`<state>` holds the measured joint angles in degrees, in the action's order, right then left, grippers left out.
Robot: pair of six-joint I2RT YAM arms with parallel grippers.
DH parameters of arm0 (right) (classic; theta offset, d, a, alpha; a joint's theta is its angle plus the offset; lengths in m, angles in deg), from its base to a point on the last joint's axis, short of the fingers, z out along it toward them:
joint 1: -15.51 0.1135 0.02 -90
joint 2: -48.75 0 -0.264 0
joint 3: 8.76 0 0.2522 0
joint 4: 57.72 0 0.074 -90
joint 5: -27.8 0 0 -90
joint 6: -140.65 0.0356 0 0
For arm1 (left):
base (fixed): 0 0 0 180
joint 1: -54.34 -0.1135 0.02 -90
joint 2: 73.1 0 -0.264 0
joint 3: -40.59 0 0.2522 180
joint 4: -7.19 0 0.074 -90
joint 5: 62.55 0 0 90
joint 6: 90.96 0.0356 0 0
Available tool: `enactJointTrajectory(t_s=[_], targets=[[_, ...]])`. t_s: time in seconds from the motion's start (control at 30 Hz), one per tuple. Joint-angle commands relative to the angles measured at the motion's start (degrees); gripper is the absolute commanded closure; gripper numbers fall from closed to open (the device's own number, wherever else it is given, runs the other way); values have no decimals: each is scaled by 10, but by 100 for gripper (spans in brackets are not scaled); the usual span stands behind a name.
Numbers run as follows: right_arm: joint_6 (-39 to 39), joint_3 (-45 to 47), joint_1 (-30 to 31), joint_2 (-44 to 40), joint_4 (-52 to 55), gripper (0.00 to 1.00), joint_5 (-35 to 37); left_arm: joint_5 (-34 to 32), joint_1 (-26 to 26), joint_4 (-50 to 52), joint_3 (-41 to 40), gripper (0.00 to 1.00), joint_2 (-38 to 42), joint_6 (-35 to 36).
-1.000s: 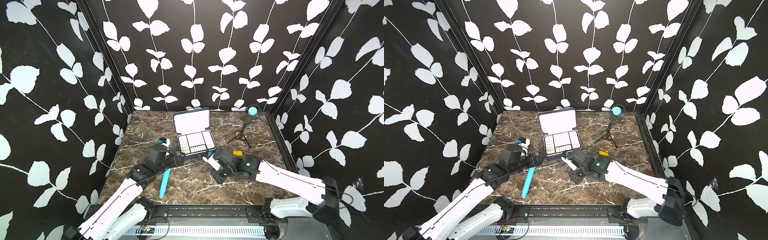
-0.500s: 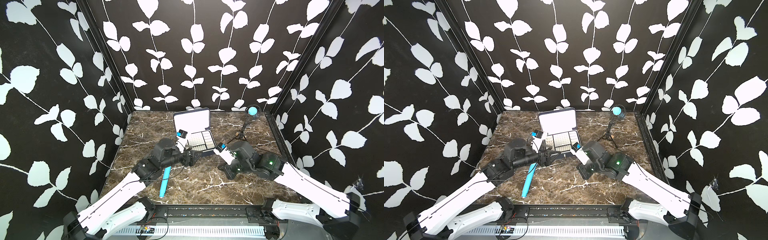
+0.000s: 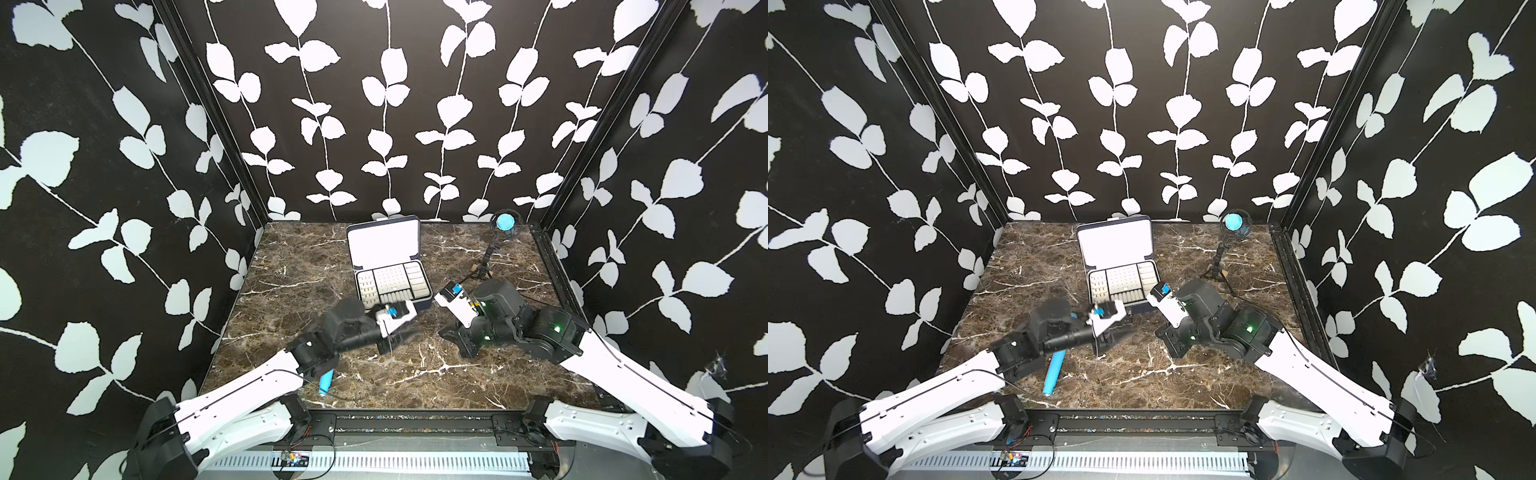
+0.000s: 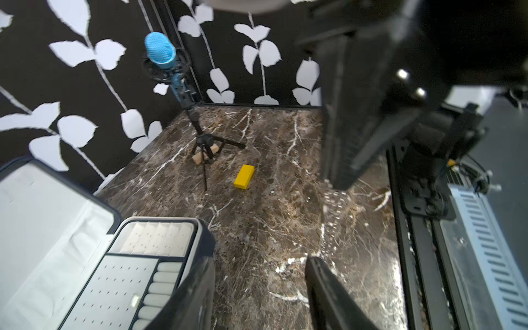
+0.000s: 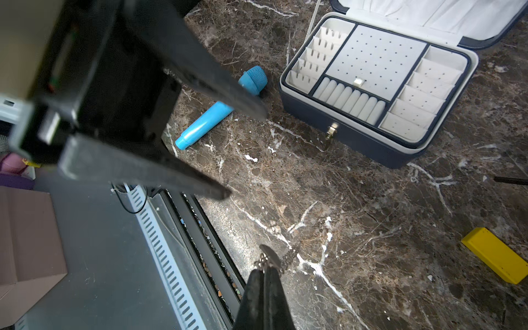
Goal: Put jewelry chain into jewelry box
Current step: Pick up the necklace from the center of the board.
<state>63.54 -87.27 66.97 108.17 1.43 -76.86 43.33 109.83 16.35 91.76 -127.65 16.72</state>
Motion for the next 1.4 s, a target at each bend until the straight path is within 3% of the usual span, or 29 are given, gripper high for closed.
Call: enactJointTrajectory(t_s=[0.0, 0.3, 1.37], targets=[[5, 5, -3, -4, -31, 100, -21, -29, 23, -57, -11, 46, -10, 72], [11, 9, -3, -1, -47, 100, -38, -32, 36, -66, -24, 52, -16, 110], [21, 16, -4, 2, -59, 100, -45, -10, 49, -108, -14, 69, -50, 84]])
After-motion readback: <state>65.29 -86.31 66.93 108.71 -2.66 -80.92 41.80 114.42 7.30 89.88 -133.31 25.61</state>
